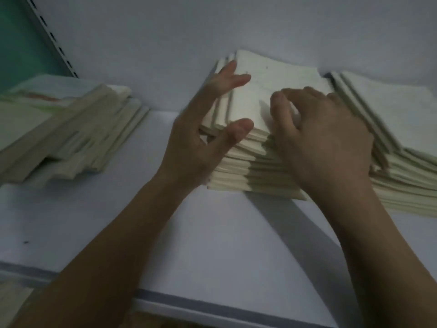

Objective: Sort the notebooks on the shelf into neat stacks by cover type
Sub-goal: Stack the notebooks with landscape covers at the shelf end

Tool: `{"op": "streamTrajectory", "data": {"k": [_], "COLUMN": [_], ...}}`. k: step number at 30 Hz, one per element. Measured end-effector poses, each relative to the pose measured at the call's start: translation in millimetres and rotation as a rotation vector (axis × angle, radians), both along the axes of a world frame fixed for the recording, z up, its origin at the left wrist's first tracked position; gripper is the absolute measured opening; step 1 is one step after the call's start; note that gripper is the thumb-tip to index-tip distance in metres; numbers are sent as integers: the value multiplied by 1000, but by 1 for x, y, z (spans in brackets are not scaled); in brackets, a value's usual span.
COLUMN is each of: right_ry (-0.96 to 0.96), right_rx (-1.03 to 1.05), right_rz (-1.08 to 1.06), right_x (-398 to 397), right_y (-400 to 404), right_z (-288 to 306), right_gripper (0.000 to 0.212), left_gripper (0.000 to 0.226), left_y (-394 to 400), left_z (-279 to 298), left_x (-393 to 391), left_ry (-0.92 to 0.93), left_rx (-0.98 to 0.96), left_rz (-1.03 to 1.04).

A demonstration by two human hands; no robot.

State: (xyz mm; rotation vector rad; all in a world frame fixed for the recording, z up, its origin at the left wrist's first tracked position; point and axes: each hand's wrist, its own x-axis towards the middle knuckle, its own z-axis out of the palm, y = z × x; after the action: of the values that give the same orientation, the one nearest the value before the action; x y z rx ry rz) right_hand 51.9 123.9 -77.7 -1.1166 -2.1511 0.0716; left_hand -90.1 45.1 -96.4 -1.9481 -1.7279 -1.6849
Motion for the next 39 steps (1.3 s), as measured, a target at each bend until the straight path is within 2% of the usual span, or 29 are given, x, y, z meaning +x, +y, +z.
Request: {"op": "streamTrajectory", "data": {"k": [4,11,15,17,20,23,26,29,32,34,37,39], "right_ry": [-25,52,235,358,485,510,401,190,-13,-143,-325,-449], "right_rx": [31,44,94,138,191,222,212,169,121,98,75,-17], "right_rz": [-7,-86,-14,23,96,235,384,521,568,546,467,420], "right_x": [3,-2,0,3,-5,-34,-85,-140,-188,-217,-254,-272], "right_y": [3,0,-5,-10,-29,-66,-115,-168,-212,-232,-242,-240], "right_z": [-3,-2,1,4,17,36,49,49,46,48,54,55], "right_gripper": [50,43,37,36,33,29,27,34,50,60,75,87], "left_gripper": [37,39,39,42,41,36,32,29,31,32,35,43], "left_y": [4,10,5,-3,-29,-74,-126,-168,-198,-208,-213,-212], "left_z": [-7,-9,-7,0,26,66,105,121,108,92,72,64], "left_x": [0,-2,1,8,9,-25,-94,-171,-231,-254,-267,-272], "left_ry": [20,-9,-136,-144,-85,25,136,78,-129,-304,-598,-712], "left_rx": [31,16,-40,-32,48,75,-56,-213,-282,-352,-469,-522], "left_rz": [-43,-60,-52,9,118,149,236,358,454,446,284,146]}}
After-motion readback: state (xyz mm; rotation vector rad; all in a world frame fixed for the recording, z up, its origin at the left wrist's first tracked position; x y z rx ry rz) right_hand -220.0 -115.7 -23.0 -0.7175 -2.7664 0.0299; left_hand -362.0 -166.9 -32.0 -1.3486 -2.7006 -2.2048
